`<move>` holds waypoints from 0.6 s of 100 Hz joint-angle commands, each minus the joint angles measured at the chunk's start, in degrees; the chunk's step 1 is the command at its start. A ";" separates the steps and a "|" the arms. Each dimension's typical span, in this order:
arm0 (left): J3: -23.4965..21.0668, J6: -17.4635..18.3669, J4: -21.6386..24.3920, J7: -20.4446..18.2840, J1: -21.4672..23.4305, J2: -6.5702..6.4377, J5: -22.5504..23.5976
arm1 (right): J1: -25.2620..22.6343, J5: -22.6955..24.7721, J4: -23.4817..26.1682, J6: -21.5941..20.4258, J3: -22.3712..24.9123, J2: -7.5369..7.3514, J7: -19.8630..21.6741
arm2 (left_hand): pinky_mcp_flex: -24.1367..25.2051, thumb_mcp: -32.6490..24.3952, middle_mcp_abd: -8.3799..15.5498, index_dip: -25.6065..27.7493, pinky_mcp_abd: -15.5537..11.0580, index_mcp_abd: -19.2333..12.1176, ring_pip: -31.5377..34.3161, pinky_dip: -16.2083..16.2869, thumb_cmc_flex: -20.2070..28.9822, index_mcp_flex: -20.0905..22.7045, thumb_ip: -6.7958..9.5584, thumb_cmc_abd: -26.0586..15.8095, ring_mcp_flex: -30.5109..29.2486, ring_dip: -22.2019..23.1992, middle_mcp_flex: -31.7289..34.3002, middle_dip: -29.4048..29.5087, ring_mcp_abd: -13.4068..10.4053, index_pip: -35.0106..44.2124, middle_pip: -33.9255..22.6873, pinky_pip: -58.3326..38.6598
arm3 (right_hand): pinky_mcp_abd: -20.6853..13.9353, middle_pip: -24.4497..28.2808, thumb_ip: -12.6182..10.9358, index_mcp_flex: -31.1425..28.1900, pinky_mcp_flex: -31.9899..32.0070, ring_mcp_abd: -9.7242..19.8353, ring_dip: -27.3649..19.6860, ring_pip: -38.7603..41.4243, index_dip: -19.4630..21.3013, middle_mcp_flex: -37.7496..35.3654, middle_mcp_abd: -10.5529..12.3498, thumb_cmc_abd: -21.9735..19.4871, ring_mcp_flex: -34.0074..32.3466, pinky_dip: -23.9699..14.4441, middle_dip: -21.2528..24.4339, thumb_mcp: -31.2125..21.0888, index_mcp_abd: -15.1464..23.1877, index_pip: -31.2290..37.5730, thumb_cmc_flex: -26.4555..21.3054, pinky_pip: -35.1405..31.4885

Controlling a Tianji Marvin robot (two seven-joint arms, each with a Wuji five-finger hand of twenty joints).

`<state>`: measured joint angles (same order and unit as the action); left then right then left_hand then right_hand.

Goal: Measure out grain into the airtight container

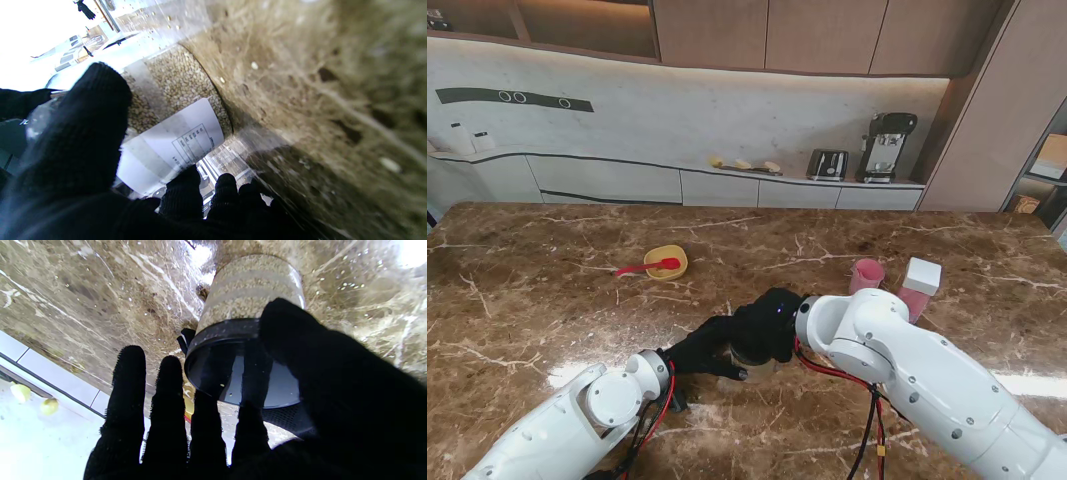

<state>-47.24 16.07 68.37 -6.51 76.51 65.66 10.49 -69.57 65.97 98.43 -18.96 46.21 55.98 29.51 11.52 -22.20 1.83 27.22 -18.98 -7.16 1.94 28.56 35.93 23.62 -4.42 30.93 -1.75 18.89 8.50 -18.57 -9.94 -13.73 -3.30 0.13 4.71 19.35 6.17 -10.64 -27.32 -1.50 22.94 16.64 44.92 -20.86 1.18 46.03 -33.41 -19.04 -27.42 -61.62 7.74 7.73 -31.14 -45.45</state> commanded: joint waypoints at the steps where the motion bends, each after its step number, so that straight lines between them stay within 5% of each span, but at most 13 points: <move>1: 0.89 -1.27 -2.35 -1.02 1.62 -0.06 0.33 | 0.24 -0.02 -1.02 0.05 -0.26 -0.02 0.01 | -6.79 1.15 0.92 -0.06 26.89 -2.36 1.49 7.28 -0.19 1.55 1.49 -3.20 -0.88 1.03 -0.30 0.18 12.03 36.36 -0.90 -12.26 | 1.08 2.79 2.25 -2.41 0.13 1.62 2.01 1.45 2.10 -3.95 2.46 0.03 -1.76 -1.84 -2.77 -2.64 2.54 1.84 0.02 -2.01; 15: 0.87 -1.25 -2.37 -0.89 1.63 -0.02 0.30 | 0.75 -0.20 -1.87 0.72 -1.21 0.11 -1.25 | -6.80 1.47 0.93 -0.09 26.97 -2.28 1.52 7.30 -0.20 1.50 1.49 -3.26 -0.92 1.04 -0.28 0.17 12.01 36.30 -0.91 -12.31 | 1.79 5.76 2.35 -9.27 -0.18 2.67 6.16 5.83 4.65 -10.04 4.31 -1.64 -3.24 -5.12 -8.98 -1.88 5.95 5.30 1.47 -3.82; 20: 0.91 -1.22 -2.43 -0.90 1.58 -0.01 0.29 | 0.64 -0.20 -2.09 1.31 -1.37 0.20 -1.87 | -6.80 1.51 0.89 -0.10 26.98 -2.28 1.50 7.30 -0.17 1.52 1.51 -3.35 -0.87 1.04 -0.26 0.16 12.05 36.30 -0.94 -12.32 | 1.56 6.26 2.55 -10.89 -1.10 2.82 7.12 7.14 5.18 -12.04 4.35 -5.08 -4.36 -5.94 -10.28 0.21 5.39 5.97 5.89 -4.62; 31: 0.93 -1.26 -2.47 -1.00 1.57 0.02 0.05 | 0.10 -0.54 -2.78 3.02 -1.48 0.45 -3.60 | -6.77 2.14 0.87 -0.12 26.99 -2.22 1.48 7.28 -0.75 1.59 1.44 -3.94 -0.87 1.02 -0.22 0.13 11.92 36.26 -1.03 -12.31 | 0.52 5.39 1.12 -12.61 -2.49 2.63 8.73 9.39 5.40 -16.97 4.31 -12.81 -7.16 -8.04 -11.76 11.64 2.17 6.33 15.92 -7.29; 40: 0.95 -1.23 -2.47 -1.00 1.56 0.04 -0.04 | 0.04 -0.15 -3.99 3.91 -1.94 0.64 -5.73 | -6.78 2.57 0.86 -0.14 26.99 -2.16 1.48 7.27 -0.74 1.64 1.43 -4.01 -0.86 1.01 -0.20 0.13 11.95 36.21 -1.08 -12.31 | -1.35 5.87 -1.88 -13.69 -4.41 2.88 10.01 11.86 4.50 -21.32 4.87 -18.64 -11.01 -9.47 -11.91 24.11 -2.11 6.70 19.19 -10.08; 60: 1.02 -1.11 -2.60 -0.93 1.45 0.10 -0.14 | -0.21 0.82 -6.17 5.95 -3.53 1.08 -11.11 | -6.77 3.16 0.83 -0.14 27.08 -2.24 1.51 7.25 -0.41 1.76 1.51 -4.01 -0.90 1.01 -0.16 0.15 11.94 36.13 -1.17 -12.31 | -2.64 8.03 -3.35 -16.33 -8.63 3.29 11.21 16.41 2.00 -27.36 4.70 -19.09 -16.96 -10.04 -11.78 19.28 -5.78 7.82 29.13 -16.14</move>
<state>-47.20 16.08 68.29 -6.48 76.49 65.68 10.21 -68.80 66.51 93.22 -13.65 43.32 56.60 17.44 11.53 -21.37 1.85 27.22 -19.11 -7.06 1.94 28.56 36.44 23.64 -4.19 30.32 -1.75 18.89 8.51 -18.57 -10.04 -13.73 -3.30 0.13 2.62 24.02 5.26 -25.84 -34.80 1.38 33.30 31.91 48.58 -44.82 1.36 30.49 -47.74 -27.76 -38.66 -39.38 2.85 15.15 -3.89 -58.81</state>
